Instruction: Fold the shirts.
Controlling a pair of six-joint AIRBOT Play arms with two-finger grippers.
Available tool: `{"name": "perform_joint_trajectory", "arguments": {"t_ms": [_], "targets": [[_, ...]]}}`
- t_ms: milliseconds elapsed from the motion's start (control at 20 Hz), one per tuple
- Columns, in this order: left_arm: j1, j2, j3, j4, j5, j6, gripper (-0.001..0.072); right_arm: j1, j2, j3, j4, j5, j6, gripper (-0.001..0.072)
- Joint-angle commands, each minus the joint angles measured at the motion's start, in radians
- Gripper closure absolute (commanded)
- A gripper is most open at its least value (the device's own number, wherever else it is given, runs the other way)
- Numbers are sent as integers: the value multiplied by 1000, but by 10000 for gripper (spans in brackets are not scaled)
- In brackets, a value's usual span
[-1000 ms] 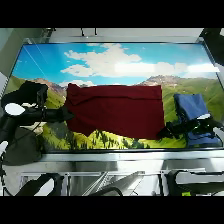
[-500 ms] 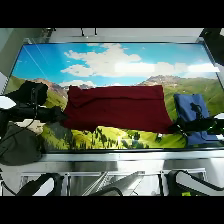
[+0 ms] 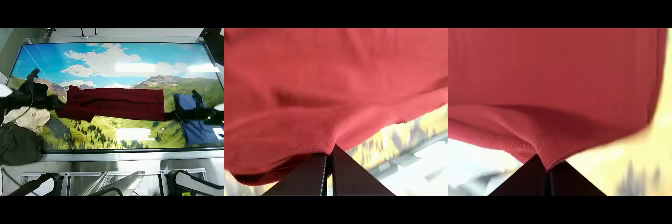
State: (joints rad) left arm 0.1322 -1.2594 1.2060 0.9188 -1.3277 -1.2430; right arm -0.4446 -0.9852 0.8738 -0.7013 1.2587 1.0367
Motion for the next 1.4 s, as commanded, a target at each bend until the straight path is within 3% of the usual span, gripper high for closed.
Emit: {"name": "perform_joint_trajectory", "arguments": {"t_ms": [0, 200, 400, 450, 500, 550, 600, 650, 700, 750, 1100, 1250, 1350], "targets": [[-60, -211, 233, 6, 25, 48, 688, 96, -197, 193, 48, -114, -19, 695], [-74, -438, 450, 7, 31, 45, 688, 131, -425, 371, 55, -190, -19, 695], [-85, -619, 592, 5, 26, 47, 688, 130, -522, 422, 60, -209, -37, 694], [-92, -652, 625, 6, 21, 45, 686, 130, -521, 428, 59, -203, -46, 678], [-92, -686, 666, 6, 0, 45, 675, 125, -515, 438, 58, -185, -46, 538], [-90, -714, 706, 6, -25, 45, 314, 111, -504, 454, 45, -158, -46, 416], [-85, -735, 745, 6, -44, 22, 18, 92, -489, 474, 29, -138, -46, 411], [-77, -754, 788, 5, -59, -6, 25, 76, -477, 492, 0, -132, -45, 402], [-72, -765, 825, 6, -61, -26, 25, 60, -469, 503, -24, -135, -43, 257], [-64, -764, 849, 5, -55, -47, 25, 49, -468, 505, -32, -135, -42, 185], [-46, -676, 780, -7, -64, -60, 26, 63, -570, 505, -36, -117, -43, 186], [-68, -669, 767, -6, -96, -60, 26, 85, -606, 505, -32, -116, -47, 208], [-104, -669, 767, -5, -102, -64, 27, 100, -615, 505, -6, -79, -76, 423]]}}
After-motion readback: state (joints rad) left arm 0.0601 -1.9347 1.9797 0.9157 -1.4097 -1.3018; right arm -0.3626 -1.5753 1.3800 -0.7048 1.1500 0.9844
